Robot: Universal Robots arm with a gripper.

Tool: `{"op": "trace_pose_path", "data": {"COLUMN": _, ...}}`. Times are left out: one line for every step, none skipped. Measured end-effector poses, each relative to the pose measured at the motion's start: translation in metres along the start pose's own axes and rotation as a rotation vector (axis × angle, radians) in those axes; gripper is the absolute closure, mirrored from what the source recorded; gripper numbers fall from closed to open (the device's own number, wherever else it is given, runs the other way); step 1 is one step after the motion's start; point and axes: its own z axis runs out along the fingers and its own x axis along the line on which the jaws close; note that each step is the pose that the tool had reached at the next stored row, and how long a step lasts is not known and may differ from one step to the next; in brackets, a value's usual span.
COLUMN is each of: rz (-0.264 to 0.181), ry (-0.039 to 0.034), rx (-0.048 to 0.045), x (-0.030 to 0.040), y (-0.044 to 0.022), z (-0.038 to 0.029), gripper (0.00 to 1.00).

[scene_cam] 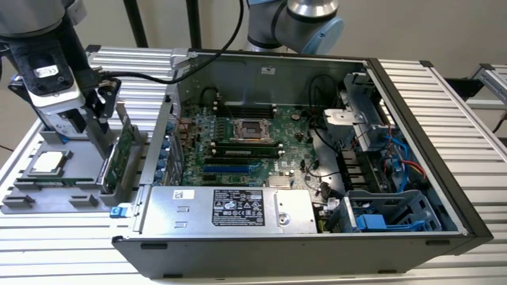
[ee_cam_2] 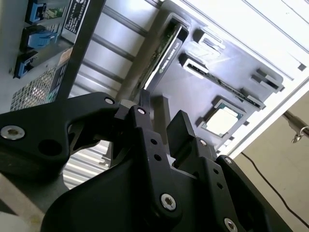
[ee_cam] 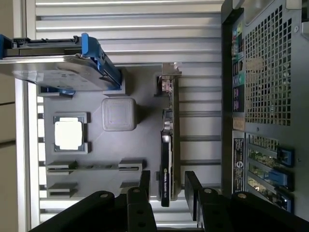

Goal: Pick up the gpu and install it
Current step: 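Pick up the gpu and move the gpu toward the slot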

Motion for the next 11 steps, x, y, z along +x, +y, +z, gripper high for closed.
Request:
{"op": "trace_pose_path", "data": {"rz": 0.000, "ry": 0.0005, "rx": 0.0001, "x": 0.0000, "y": -0.0002, "z": 0.0004, "gripper": 0.00}}
{"op": "trace_pose_path", "data": {"rz": 0.000, "ry": 0.0008, "rx": 0.0000, "x": 0.0000, "y": -0.0005, "z": 0.0009, "gripper": 0.00}}
{"op": "trace_pose_path", "data": {"rz": 0.000, "ry": 0.0013, "rx": 0.0001, "x": 0.0000, "y": -0.0007, "z": 0.0013, "gripper": 0.00}}
{"op": "trace_pose_path", "data": {"rz": 0.000, "ry": 0.0017, "rx": 0.0001, "x": 0.0000, "y": -0.0009, "z": 0.0018, "gripper": 0.00}}
{"op": "trace_pose_path", "data": {"rz": 0.000, "ry": 0.0022, "rx": 0.0002, "x": 0.0000, "y": -0.0012, "z": 0.0022, "gripper": 0.00}}
{"op": "trace_pose_path", "data": {"rz": 0.000, "ry": 0.0026, "rx": 0.0002, "x": 0.0000, "y": -0.0014, "z": 0.0026, "gripper": 0.00}}
{"op": "trace_pose_path", "data": {"rz": 0.000, "ry": 0.0030, "rx": 0.0001, "x": -0.0001, "y": -0.0016, "z": 0.0031, "gripper": 0.00}}
{"op": "trace_pose_path", "data": {"rz": 0.000, "ry": 0.0033, "rx": 0.0002, "x": 0.0000, "y": -0.0018, "z": 0.0035, "gripper": 0.00}}
{"op": "trace_pose_path", "data": {"rz": 0.000, "ry": 0.0037, "rx": 0.0002, "x": -0.0001, "y": -0.0020, "z": 0.0038, "gripper": 0.00}}
{"op": "trace_pose_path", "data": {"rz": 0.000, "ry": 0.0041, "rx": 0.0002, "x": -0.0001, "y": -0.0022, "z": 0.0042, "gripper": 0.00}}
{"op": "trace_pose_path", "data": {"rz": 0.000, "ry": 0.0044, "rx": 0.0002, "x": -0.0001, "y": -0.0023, "z": 0.0046, "gripper": 0.00}}
